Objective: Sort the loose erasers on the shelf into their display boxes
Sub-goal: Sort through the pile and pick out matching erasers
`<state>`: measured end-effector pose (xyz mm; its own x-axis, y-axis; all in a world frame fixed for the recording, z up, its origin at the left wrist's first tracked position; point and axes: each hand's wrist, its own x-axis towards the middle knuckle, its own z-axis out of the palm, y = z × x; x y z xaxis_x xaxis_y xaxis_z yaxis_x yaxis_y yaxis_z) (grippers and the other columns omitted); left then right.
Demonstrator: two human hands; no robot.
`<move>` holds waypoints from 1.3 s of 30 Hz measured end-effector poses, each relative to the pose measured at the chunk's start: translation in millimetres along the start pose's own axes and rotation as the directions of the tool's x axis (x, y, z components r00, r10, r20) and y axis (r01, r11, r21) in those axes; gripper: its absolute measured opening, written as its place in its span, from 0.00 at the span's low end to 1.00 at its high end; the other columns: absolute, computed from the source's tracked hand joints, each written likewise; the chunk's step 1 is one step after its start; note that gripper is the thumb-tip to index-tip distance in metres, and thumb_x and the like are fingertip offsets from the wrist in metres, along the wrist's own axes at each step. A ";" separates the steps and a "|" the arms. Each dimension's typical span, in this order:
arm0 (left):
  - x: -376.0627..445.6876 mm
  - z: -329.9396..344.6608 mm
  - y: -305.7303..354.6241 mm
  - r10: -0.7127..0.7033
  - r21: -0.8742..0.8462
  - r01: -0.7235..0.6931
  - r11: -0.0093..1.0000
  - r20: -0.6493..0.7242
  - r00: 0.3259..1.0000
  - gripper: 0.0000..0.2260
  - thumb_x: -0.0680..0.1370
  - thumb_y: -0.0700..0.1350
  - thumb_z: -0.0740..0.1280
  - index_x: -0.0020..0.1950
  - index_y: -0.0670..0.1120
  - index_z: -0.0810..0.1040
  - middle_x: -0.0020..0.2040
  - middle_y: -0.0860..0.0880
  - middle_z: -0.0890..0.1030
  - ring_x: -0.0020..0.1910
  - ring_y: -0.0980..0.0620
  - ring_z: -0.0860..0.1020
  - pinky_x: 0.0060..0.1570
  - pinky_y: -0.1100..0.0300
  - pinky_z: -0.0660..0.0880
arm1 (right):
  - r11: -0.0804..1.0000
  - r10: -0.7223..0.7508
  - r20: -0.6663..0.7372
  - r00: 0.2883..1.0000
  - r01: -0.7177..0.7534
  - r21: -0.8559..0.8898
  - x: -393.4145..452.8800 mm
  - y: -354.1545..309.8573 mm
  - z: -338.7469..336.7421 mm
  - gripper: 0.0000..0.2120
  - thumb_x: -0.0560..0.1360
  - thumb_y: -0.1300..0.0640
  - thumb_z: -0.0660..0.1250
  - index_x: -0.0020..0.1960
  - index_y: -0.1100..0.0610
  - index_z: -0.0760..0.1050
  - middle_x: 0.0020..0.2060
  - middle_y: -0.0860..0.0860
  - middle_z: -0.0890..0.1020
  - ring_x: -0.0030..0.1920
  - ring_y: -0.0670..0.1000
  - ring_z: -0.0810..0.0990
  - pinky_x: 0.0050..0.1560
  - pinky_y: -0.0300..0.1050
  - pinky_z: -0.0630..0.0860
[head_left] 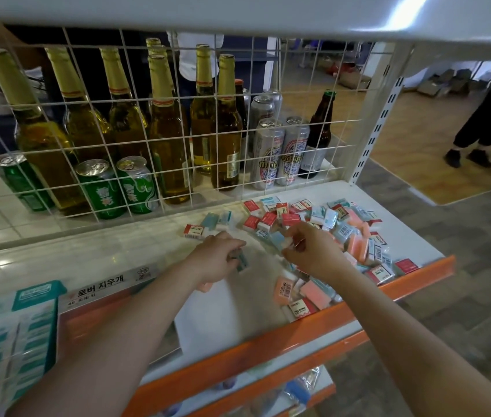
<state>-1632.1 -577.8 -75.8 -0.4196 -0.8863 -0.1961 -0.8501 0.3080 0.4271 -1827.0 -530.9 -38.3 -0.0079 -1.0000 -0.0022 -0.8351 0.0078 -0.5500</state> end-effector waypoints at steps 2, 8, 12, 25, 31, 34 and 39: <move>-2.0 -1.1 -0.4 -0.041 -0.033 0.040 0.999 -0.005 0.999 0.19 0.77 0.46 0.64 0.68 0.48 0.70 0.65 0.46 0.67 0.61 0.48 0.71 0.61 0.56 0.69 | 0.998 0.035 -0.023 0.999 -0.033 0.062 -0.6 0.2 -0.6 0.13 0.71 0.58 0.69 0.54 0.56 0.72 0.43 0.51 0.78 0.41 0.50 0.76 0.42 0.43 0.74; -13.1 -3.4 -10.6 -0.137 -0.208 0.132 0.969 -0.012 0.990 0.10 0.73 0.47 0.70 0.51 0.51 0.71 0.54 0.47 0.75 0.46 0.50 0.74 0.38 0.60 0.69 | 0.981 0.081 -0.056 0.995 -0.070 0.183 -0.8 3.0 3.6 0.06 0.73 0.58 0.68 0.44 0.54 0.71 0.33 0.47 0.74 0.30 0.44 0.71 0.25 0.28 0.66; -24.3 -1.9 -12.8 -0.141 -0.232 0.129 0.964 -0.034 0.989 0.08 0.74 0.45 0.68 0.48 0.51 0.70 0.47 0.50 0.76 0.42 0.51 0.75 0.37 0.61 0.70 | 0.968 0.119 -0.071 0.990 -0.100 0.229 -1.1 4.0 10.3 0.09 0.73 0.60 0.68 0.36 0.55 0.70 0.32 0.52 0.76 0.32 0.50 0.76 0.31 0.34 0.73; -41.6 8.2 -9.7 -0.163 -0.269 0.101 0.958 -0.218 0.962 0.03 0.76 0.46 0.66 0.48 0.50 0.72 0.43 0.51 0.75 0.39 0.52 0.74 0.38 0.60 0.70 | 0.983 -0.027 0.061 0.998 0.016 0.180 -26.3 6.9 11.7 0.05 0.73 0.62 0.68 0.43 0.53 0.78 0.39 0.43 0.79 0.39 0.40 0.77 0.41 0.31 0.74; -46.4 9.5 -2.5 -0.130 -0.239 0.072 0.968 -0.238 0.962 0.05 0.78 0.46 0.64 0.52 0.47 0.74 0.45 0.51 0.74 0.41 0.53 0.73 0.43 0.58 0.71 | 0.998 0.024 0.088 0.996 -0.028 0.053 -33.8 11.0 11.2 0.12 0.73 0.63 0.67 0.56 0.55 0.77 0.51 0.49 0.80 0.49 0.47 0.78 0.52 0.44 0.77; -49.7 8.6 0.4 -0.127 -0.216 0.072 0.974 -0.252 0.959 0.05 0.78 0.47 0.64 0.52 0.47 0.74 0.46 0.51 0.74 0.43 0.53 0.73 0.45 0.57 0.71 | 1.000 0.023 0.118 0.993 -0.021 -0.021 -35.5 8.8 12.2 0.18 0.73 0.63 0.65 0.62 0.52 0.74 0.49 0.47 0.78 0.47 0.47 0.76 0.42 0.37 0.76; -57.2 6.2 1.4 -0.174 -0.273 0.092 0.958 -0.294 0.940 0.05 0.78 0.45 0.64 0.52 0.46 0.75 0.47 0.50 0.76 0.43 0.51 0.75 0.43 0.57 0.72 | 0.982 -0.051 0.249 0.967 0.093 -0.163 -34.5 -2.6 13.6 0.30 0.71 0.66 0.61 0.70 0.45 0.63 0.54 0.51 0.72 0.48 0.50 0.75 0.39 0.36 0.70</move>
<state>-1611.2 -524.6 -69.5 -0.1531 -0.9882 0.0010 -0.7658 0.1192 0.6320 -1817.1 -496.5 -48.1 0.1714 -0.9682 -0.1822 -0.9105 -0.0851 -0.4047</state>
